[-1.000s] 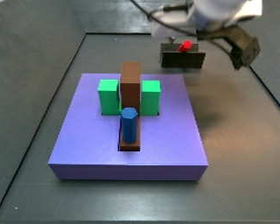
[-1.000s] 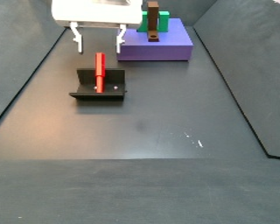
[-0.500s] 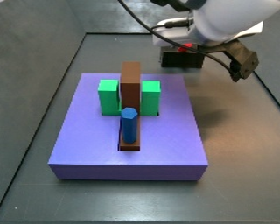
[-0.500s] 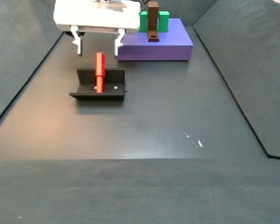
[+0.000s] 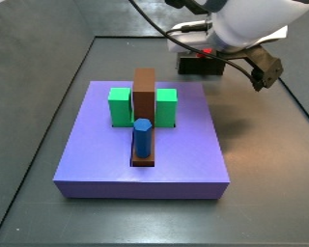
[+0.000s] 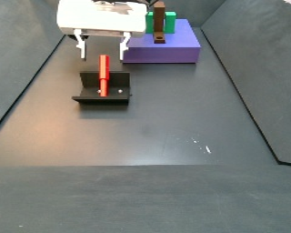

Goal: Pick up the red object. Move up. Place the red object on the fixture. Regrasp the red object. Move to above the board. Insert the red object.
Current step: Regrasp the red object.

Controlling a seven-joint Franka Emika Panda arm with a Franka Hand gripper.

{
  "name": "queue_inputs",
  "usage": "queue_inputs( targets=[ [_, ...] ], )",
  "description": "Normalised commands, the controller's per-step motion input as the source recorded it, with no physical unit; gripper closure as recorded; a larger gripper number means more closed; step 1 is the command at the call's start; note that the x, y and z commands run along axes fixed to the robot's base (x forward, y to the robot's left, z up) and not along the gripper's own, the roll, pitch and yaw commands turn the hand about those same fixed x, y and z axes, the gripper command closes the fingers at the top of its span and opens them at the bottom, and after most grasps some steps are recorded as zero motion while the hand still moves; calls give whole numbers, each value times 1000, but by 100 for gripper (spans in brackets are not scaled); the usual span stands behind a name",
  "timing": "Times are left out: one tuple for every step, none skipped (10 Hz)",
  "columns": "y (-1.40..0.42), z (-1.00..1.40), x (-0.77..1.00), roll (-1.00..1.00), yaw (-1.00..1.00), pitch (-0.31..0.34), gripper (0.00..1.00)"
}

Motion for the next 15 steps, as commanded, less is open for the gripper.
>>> queue_inputs(
  targets=[
    [163, -131, 0, -271, 0, 0, 0],
    [111, -77, 0, -331, 14, 0, 0],
    [0, -71, 0, -211, 43, 0, 0],
    [-94, -151, 0, 114, 9, 0, 0],
    [-31, -111, -20, 109, 0, 0, 0],
    [0, -66, -3, 31, 0, 0, 0],
    [11, -69, -3, 0, 0, 0, 0],
    [63, -63, 0, 0, 0, 0, 0],
    [57, -66, 0, 0, 0, 0, 0],
    [29, -43, 0, 0, 0, 0, 0],
    [0, 0, 0, 0, 14, 0, 0],
    [0, 0, 0, 0, 0, 0, 0],
    [0, 0, 0, 0, 0, 0, 100],
    [0, 0, 0, 0, 0, 0, 100],
    [0, 0, 0, 0, 0, 0, 100]
  ],
)
